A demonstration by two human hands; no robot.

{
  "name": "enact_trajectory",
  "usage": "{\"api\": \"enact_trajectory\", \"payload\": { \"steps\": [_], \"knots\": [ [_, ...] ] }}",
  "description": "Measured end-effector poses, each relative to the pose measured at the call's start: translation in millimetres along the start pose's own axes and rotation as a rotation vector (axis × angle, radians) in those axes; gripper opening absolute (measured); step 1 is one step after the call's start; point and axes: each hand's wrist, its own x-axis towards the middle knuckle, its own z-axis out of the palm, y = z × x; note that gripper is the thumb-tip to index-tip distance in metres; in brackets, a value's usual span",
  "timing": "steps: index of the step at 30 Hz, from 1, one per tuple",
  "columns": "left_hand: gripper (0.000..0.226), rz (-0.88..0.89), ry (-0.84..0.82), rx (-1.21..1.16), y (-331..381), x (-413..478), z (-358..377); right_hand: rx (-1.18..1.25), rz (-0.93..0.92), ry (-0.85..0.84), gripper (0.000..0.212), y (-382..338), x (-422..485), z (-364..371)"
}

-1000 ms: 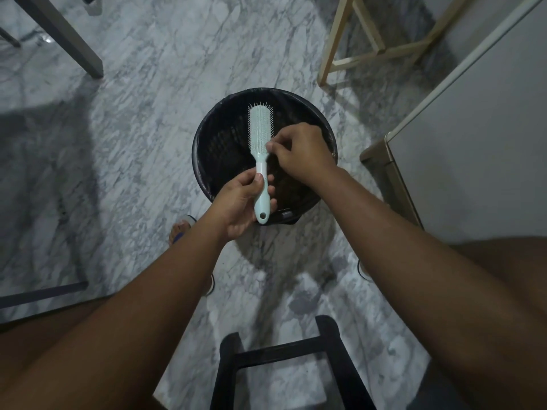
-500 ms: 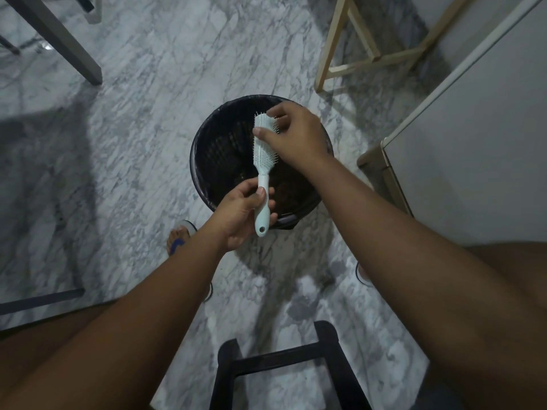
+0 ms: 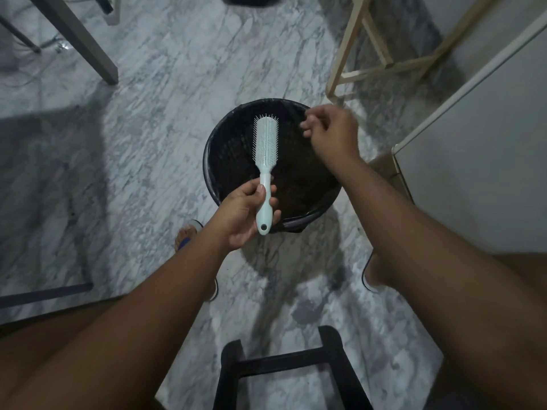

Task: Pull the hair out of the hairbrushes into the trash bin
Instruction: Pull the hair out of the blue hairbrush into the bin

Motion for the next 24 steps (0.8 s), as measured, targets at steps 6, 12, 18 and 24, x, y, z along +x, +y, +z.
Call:
{"api": "enact_trajectory", "payload": {
  "steps": [6, 12, 18, 24],
  "knots": [
    [0.025, -0.043, -0.028, 0.050, -1.9, -2.8, -1.0, -0.332, -0.216, -0.301, 0.058, 0.5, -19.5, 7.2],
    [0.027, -0.018, 0.008, 0.003, -3.7, -1.7, -4.6, -0.181, -0.174, -0.087, 0.022, -4.9, -13.5, -1.3],
    [0.026, 0.001, 0.029, -0.009, -6.6, 2.5, 5.6, -0.268, -0.048, -0.346, 0.040, -2.4, -34.6, 7.8],
    [0.023, -0.020, -0.014, -0.052, -5.1, 3.3, 3.4, -0.236, -0.046, -0.318, 0.015, -4.9, -28.3, 0.8]
  ]
}}
